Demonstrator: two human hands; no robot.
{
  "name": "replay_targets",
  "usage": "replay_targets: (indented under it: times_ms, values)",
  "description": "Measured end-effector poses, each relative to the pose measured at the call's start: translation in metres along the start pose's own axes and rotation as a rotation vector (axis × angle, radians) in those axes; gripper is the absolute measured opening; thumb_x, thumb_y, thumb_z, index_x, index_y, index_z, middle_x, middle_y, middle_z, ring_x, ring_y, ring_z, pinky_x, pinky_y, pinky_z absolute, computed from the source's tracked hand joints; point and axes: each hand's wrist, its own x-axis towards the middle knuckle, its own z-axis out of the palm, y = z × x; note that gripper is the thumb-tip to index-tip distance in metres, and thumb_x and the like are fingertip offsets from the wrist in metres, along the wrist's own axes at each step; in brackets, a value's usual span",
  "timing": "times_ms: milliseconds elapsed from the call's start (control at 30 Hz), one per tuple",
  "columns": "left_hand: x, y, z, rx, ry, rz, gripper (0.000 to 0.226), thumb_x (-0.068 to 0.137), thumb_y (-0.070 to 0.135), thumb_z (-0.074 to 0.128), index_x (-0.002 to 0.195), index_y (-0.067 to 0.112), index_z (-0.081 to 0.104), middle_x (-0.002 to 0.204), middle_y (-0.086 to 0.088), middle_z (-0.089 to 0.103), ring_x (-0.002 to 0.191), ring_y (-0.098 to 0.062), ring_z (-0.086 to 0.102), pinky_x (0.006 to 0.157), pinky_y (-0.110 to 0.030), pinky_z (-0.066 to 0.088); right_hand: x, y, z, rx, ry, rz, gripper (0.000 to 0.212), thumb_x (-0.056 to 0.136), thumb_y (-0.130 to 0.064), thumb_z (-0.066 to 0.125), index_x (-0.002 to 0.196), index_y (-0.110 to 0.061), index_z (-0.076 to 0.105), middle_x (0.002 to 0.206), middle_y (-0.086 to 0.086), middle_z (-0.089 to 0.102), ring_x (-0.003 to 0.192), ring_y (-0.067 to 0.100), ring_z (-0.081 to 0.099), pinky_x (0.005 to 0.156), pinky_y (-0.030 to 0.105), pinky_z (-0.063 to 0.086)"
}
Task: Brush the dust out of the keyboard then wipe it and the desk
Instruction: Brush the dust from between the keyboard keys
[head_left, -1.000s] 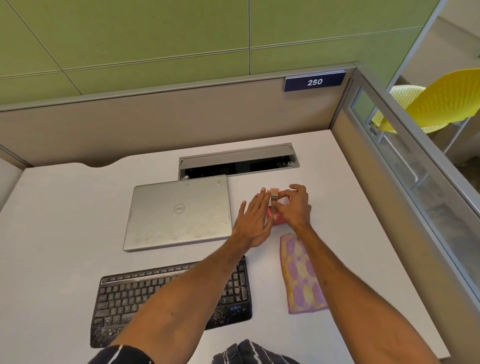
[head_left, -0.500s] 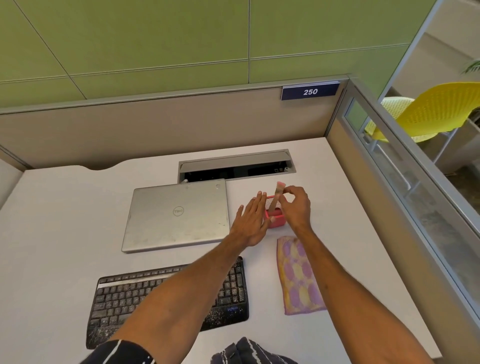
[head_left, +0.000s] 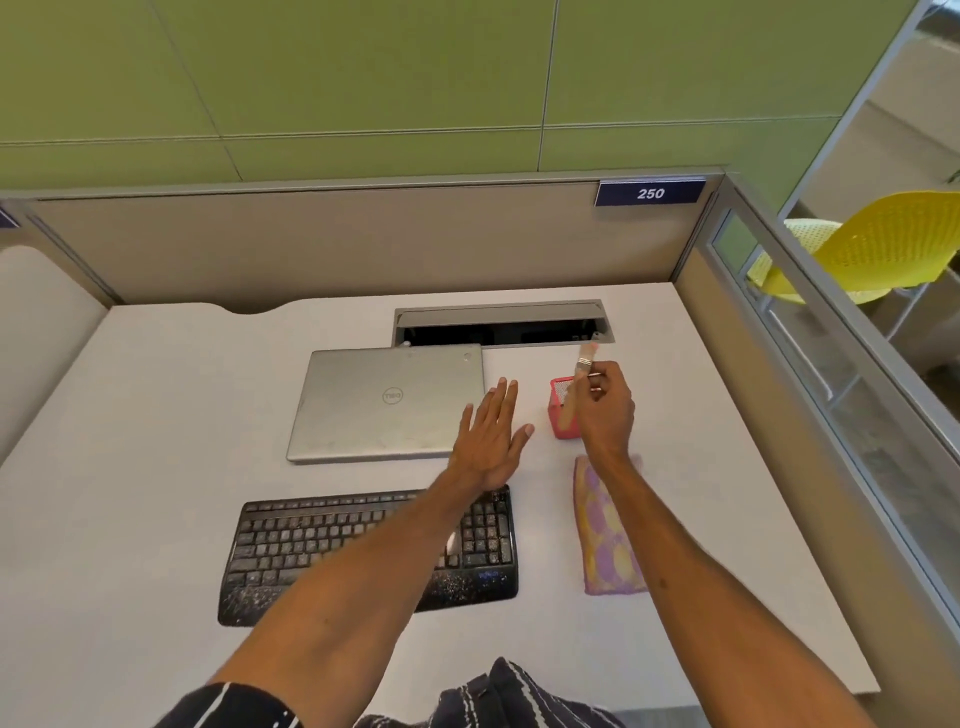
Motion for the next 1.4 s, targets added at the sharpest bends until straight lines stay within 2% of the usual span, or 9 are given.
replay_targets:
  times_ms: [67, 167, 300, 433, 500, 700, 967, 1100, 1400]
  values:
    - [-0.019, -0.013, -0.005, -0.003, -0.008, -0.019, 0.073, 0.117, 0.057, 0.018, 0.174, 0.027, -0.017, 0.181, 0.005, -0.022, 0.169, -0.016, -0.015, 0.136, -0.05, -0.01, -0.018, -0.004, 0.003, 0.07, -0.051, 0.015, 0.017, 0.104, -0.032, 0.062, 0.118, -0.021, 0.063, 0.102, -0.006, 0.071, 0.078, 0.015, 0.072, 0.07, 0.029, 0.062]
    - [-0.049, -0.035, -0.013, 0.0, -0.016, -0.063, 0.072, 0.117, 0.057, 0.016, 0.173, 0.026, -0.019, 0.181, 0.004, -0.024, 0.168, -0.014, -0.017, 0.137, -0.05, -0.009, -0.042, -0.001, 0.014, 0.143, -0.164, 0.051, 0.017, 0.104, -0.029, 0.062, 0.119, -0.023, 0.068, 0.09, 0.004, 0.072, 0.059, 0.019, 0.071, 0.051, 0.033, 0.059]
    - [-0.087, -0.07, -0.023, -0.003, 0.004, -0.098, 0.073, 0.117, 0.058, 0.014, 0.173, 0.027, -0.02, 0.181, 0.004, -0.025, 0.168, -0.013, -0.018, 0.137, -0.049, -0.01, -0.077, -0.006, 0.039, 0.202, -0.279, 0.162, 0.018, 0.101, -0.023, 0.068, 0.113, -0.012, 0.075, 0.08, 0.009, 0.066, 0.045, 0.016, 0.05, 0.04, 0.025, 0.039]
    - [-0.128, -0.115, -0.027, -0.009, -0.008, -0.122, 0.072, 0.117, 0.057, 0.013, 0.173, 0.026, -0.019, 0.181, 0.003, -0.024, 0.168, -0.014, -0.017, 0.137, -0.051, -0.006, -0.12, -0.016, 0.067, 0.236, -0.319, 0.273, 0.018, 0.098, -0.021, 0.065, 0.091, -0.017, 0.081, 0.061, 0.003, 0.049, 0.048, 0.013, 0.037, 0.042, 0.024, 0.029]
    - [-0.147, -0.138, -0.031, -0.004, -0.014, -0.118, 0.072, 0.116, 0.057, 0.012, 0.173, 0.026, -0.019, 0.181, 0.004, -0.024, 0.168, -0.014, -0.017, 0.137, -0.051, -0.006, -0.143, -0.023, 0.08, 0.267, -0.33, 0.326, 0.025, 0.097, -0.017, 0.059, 0.089, -0.016, 0.083, 0.062, 0.004, 0.044, 0.048, 0.011, 0.034, 0.042, 0.025, 0.027]
    - [-0.192, -0.197, -0.045, -0.017, -0.004, -0.127, 0.071, 0.117, 0.056, 0.015, 0.174, 0.027, -0.017, 0.182, 0.002, -0.021, 0.168, -0.015, -0.018, 0.137, -0.053, -0.008, -0.202, -0.037, 0.12, 0.247, -0.343, 0.428, 0.022, 0.096, -0.012, 0.054, 0.09, -0.004, 0.073, 0.063, 0.007, 0.049, 0.045, 0.015, 0.039, 0.042, 0.026, 0.029]
    - [-0.245, -0.269, -0.055, -0.063, 0.088, -0.105, 0.068, 0.118, 0.054, 0.017, 0.177, 0.025, -0.001, 0.185, 0.002, -0.003, 0.17, -0.017, -0.001, 0.138, -0.051, 0.001, -0.263, -0.047, 0.175, 0.226, -0.379, 0.389, 0.007, 0.096, -0.016, 0.072, 0.098, -0.012, 0.077, 0.07, 0.003, 0.063, 0.053, 0.013, 0.048, 0.045, 0.023, 0.039]
    - [-0.276, -0.295, -0.053, -0.085, 0.185, -0.087, 0.065, 0.119, 0.05, 0.023, 0.176, 0.023, 0.011, 0.184, 0.003, 0.012, 0.169, -0.015, 0.01, 0.138, -0.049, 0.01, -0.289, -0.054, 0.199, 0.233, -0.369, 0.424, 0.015, 0.089, -0.018, 0.082, 0.103, -0.015, 0.079, 0.074, 0.005, 0.069, 0.053, 0.011, 0.05, 0.044, 0.02, 0.04]
    - [-0.335, -0.341, -0.039, -0.193, 0.16, -0.127, 0.078, 0.115, 0.059, 0.04, 0.177, 0.027, 0.003, 0.185, 0.007, 0.006, 0.17, -0.01, 0.001, 0.138, -0.052, 0.009, -0.308, -0.074, 0.236, 0.212, -0.384, 0.426, 0.016, 0.091, -0.023, 0.079, 0.093, -0.007, 0.077, 0.074, 0.003, 0.073, 0.05, 0.01, 0.051, 0.047, 0.022, 0.043]
